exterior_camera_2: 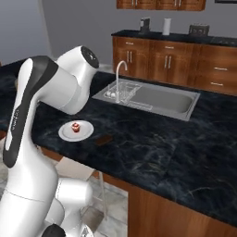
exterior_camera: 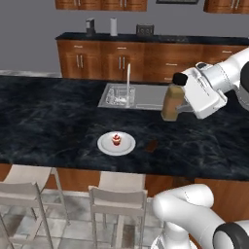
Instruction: Take the cinnamon bottle from the cabinet and place it on the dining table, next to the plate with the cupcake. Then take the chocolate from the dining counter and place it on the cupcake plate.
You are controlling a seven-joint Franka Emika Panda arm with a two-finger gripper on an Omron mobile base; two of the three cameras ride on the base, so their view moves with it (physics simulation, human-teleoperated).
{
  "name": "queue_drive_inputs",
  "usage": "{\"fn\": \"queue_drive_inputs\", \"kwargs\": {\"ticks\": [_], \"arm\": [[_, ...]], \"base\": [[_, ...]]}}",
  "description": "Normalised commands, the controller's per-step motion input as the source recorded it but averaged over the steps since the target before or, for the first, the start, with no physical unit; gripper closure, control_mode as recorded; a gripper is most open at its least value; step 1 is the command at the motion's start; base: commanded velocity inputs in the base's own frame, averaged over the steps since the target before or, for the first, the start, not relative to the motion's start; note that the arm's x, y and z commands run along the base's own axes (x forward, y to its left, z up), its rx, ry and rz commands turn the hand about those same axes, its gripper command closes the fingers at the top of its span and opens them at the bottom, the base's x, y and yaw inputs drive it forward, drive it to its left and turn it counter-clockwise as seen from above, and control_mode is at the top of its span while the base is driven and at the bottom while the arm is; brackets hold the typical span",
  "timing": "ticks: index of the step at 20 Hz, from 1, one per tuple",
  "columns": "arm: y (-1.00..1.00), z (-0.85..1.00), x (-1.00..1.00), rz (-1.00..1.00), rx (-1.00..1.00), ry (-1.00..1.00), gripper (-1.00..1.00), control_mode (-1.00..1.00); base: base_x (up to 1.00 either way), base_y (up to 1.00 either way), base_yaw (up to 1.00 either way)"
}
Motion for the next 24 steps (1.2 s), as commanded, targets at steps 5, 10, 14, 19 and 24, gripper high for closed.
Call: {"fn": "queue_drive_inputs", "kwargs": {"ticks": [5,10,14,19,24], "arm": [[0.0,0.0,0.0,0.0,0.0,0.0,1.0,1.0],[0.0,0.0,0.0,0.0,0.0,0.0,1.0,1.0],[0.0,0.0,0.0,0.0,0.0,0.0,1.0,1.0],[0.0,0.0,0.0,0.0,0.0,0.0,1.0,1.0],[0.0,0.0,0.0,0.0,0.0,0.0,1.0,1.0]], "base": [[0.9,0.27,-0.07],[0.66,0.13,-0.04],[0.37,0.09,-0.1],[0.04,0.03,-0.01],[-0.34,0.49,0.03]]}}
